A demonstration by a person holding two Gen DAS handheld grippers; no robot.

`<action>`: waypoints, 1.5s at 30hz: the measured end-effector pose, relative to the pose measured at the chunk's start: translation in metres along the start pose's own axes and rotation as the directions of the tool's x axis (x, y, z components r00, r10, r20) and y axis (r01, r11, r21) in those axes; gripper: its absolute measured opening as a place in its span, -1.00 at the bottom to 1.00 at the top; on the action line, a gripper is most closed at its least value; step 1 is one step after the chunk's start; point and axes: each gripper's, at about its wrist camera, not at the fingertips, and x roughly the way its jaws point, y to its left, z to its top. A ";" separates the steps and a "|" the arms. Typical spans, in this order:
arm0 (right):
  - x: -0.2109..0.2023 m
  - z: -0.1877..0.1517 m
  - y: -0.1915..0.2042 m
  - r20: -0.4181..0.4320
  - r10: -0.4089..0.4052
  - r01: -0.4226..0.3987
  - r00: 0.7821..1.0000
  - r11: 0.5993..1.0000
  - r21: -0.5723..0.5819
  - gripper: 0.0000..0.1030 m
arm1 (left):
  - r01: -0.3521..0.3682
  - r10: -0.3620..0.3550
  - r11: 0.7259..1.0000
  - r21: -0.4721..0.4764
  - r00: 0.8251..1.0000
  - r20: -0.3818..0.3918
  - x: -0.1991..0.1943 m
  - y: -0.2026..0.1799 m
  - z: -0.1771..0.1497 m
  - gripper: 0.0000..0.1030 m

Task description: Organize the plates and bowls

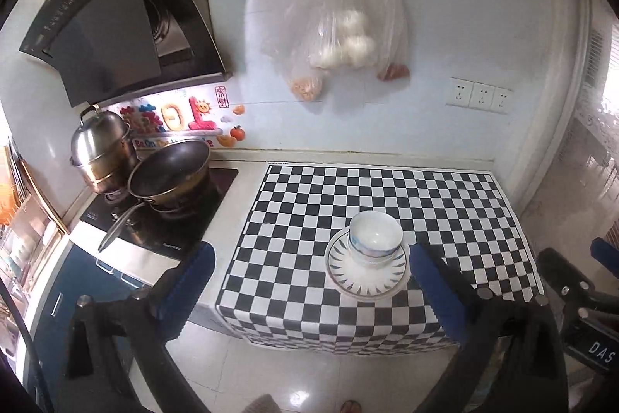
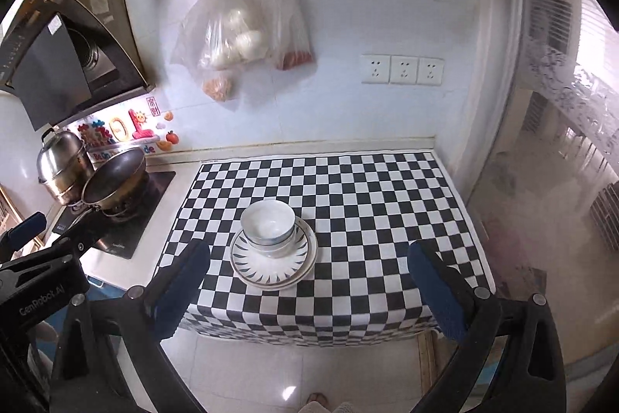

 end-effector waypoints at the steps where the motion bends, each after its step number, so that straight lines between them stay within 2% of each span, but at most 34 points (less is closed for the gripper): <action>1: -0.009 -0.005 0.001 0.006 -0.006 0.006 1.000 1.000 0.004 1.00 | 0.002 -0.002 1.000 0.003 1.000 0.005 -0.006 0.002 -0.004 1.00; 9: -0.082 -0.050 0.016 0.038 -0.042 0.041 0.998 0.999 0.030 1.00 | 0.030 -0.030 0.999 0.016 0.999 0.024 -0.061 0.028 -0.043 1.00; 18: -0.157 -0.101 0.041 0.062 -0.076 0.074 0.995 0.997 0.038 1.00 | 0.014 -0.018 0.999 0.051 0.998 0.067 -0.123 0.052 -0.079 1.00; 28: -0.231 -0.124 0.046 0.138 -0.081 0.080 0.987 0.997 0.014 1.00 | 0.008 -0.012 0.999 0.038 0.995 0.102 -0.175 0.056 -0.097 1.00; 34: -0.247 -0.122 0.038 0.147 -0.089 0.089 0.985 0.996 0.002 1.00 | 0.005 -0.008 1.000 0.026 0.992 0.128 -0.197 0.049 -0.105 1.00; 45: -0.246 -0.119 0.028 0.142 -0.088 0.089 0.986 0.996 0.000 1.00 | -0.002 0.000 1.000 0.013 0.992 0.126 -0.199 0.047 -0.106 1.00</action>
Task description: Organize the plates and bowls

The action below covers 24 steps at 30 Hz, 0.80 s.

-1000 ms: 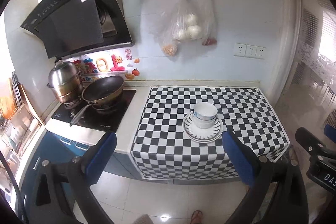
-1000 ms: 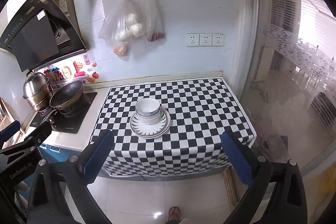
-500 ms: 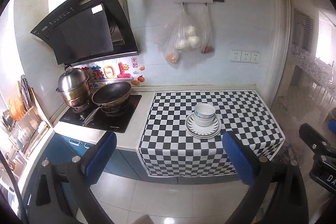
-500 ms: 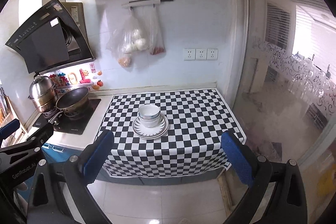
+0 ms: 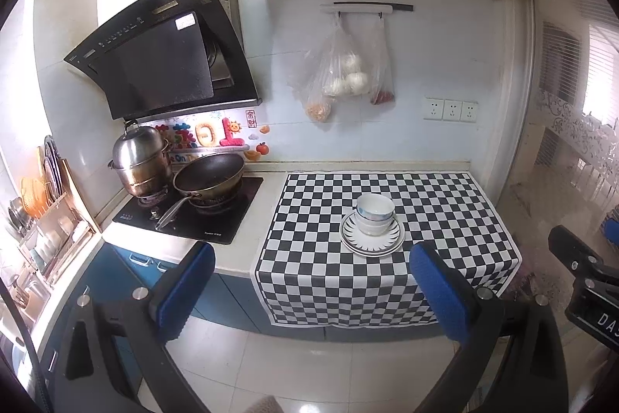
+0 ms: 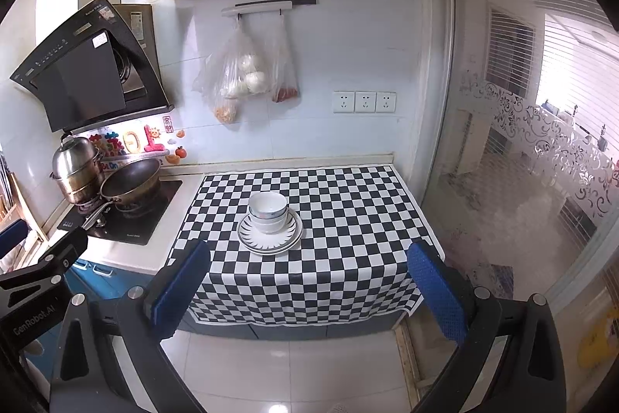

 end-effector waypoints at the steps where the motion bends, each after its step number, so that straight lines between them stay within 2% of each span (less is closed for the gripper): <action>1: 0.001 0.000 0.000 0.000 0.001 -0.001 1.000 1.000 0.000 1.00 | -0.003 0.003 1.000 0.002 1.000 0.001 0.000 0.000 0.000 1.00; 24: 0.007 0.005 -0.007 0.007 -0.005 0.005 1.000 1.000 0.012 1.00 | -0.017 0.017 0.999 0.032 1.000 0.012 -0.002 -0.006 0.001 1.00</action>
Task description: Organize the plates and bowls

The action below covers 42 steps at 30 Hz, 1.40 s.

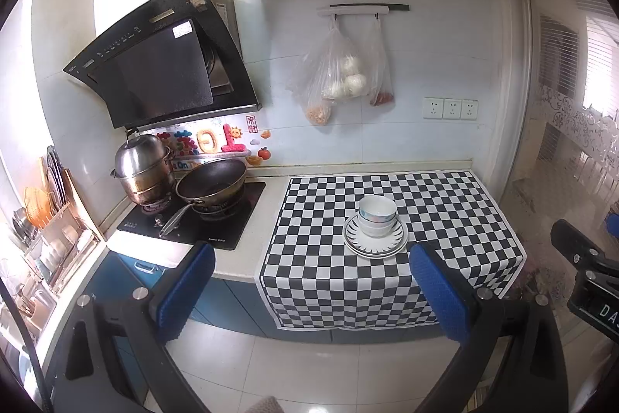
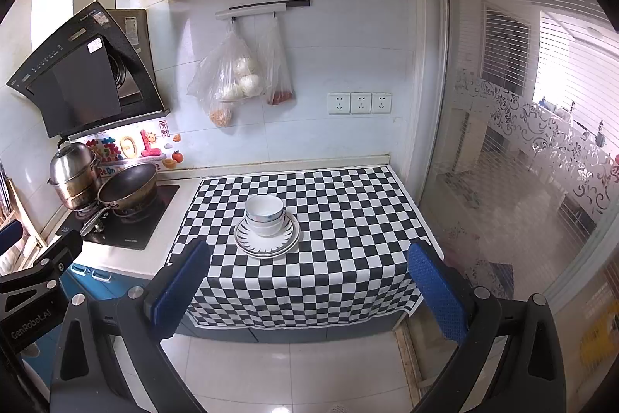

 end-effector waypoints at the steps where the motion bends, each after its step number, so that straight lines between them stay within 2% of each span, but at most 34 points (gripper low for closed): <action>1: 0.000 0.000 0.000 0.001 0.000 0.000 1.000 1.000 0.000 1.00 | -0.001 0.001 1.000 0.001 1.000 0.001 0.000 0.001 0.000 1.00; 22: 0.000 -0.003 0.007 0.000 0.009 -0.009 1.000 1.000 -0.006 1.00 | -0.028 0.028 1.000 0.011 1.000 0.013 -0.007 0.004 -0.001 1.00; 42: 0.000 0.000 0.018 0.004 0.015 -0.015 1.000 1.000 -0.013 1.00 | -0.017 0.016 1.000 0.016 1.000 0.024 -0.010 0.010 0.001 1.00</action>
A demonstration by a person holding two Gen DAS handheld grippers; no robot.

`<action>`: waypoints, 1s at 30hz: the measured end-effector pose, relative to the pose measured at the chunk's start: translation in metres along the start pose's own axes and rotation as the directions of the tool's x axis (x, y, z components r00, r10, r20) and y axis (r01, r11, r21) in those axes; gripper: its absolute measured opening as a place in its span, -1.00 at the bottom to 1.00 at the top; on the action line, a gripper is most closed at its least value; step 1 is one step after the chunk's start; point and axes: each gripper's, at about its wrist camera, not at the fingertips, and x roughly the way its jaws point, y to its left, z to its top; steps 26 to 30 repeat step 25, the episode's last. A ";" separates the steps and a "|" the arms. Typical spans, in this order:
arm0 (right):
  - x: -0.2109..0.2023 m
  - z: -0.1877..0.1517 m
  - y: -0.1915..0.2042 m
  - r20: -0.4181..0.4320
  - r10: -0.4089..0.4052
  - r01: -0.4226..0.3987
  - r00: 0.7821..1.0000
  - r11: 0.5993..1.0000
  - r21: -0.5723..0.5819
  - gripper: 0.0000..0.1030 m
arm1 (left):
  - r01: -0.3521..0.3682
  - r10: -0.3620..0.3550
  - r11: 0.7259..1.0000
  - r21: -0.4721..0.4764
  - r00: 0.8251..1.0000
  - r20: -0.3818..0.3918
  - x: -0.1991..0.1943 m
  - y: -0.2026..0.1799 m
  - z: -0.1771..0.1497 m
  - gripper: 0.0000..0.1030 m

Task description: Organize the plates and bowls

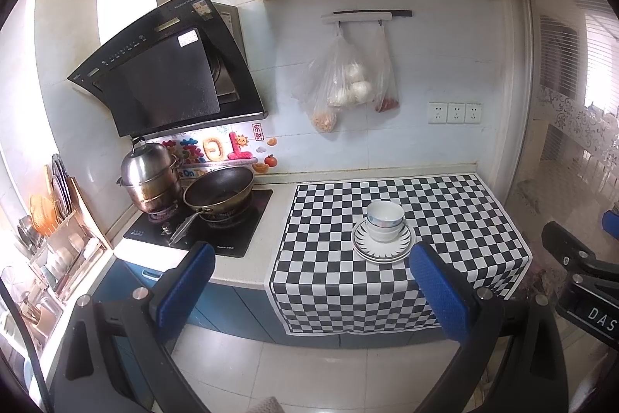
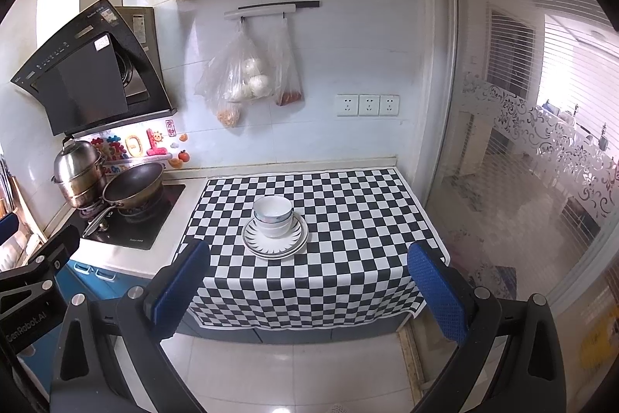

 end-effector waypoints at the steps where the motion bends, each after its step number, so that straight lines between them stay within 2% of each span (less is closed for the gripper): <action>1: 0.000 0.000 0.001 -0.002 0.001 -0.001 1.000 1.000 -0.002 1.00 | 0.001 -0.001 1.000 0.001 1.000 -0.001 0.000 0.000 0.000 1.00; 30: 0.010 -0.002 0.001 -0.012 0.009 -0.009 1.000 1.000 0.000 1.00 | -0.016 0.016 1.000 0.004 1.000 0.004 0.005 0.003 0.001 1.00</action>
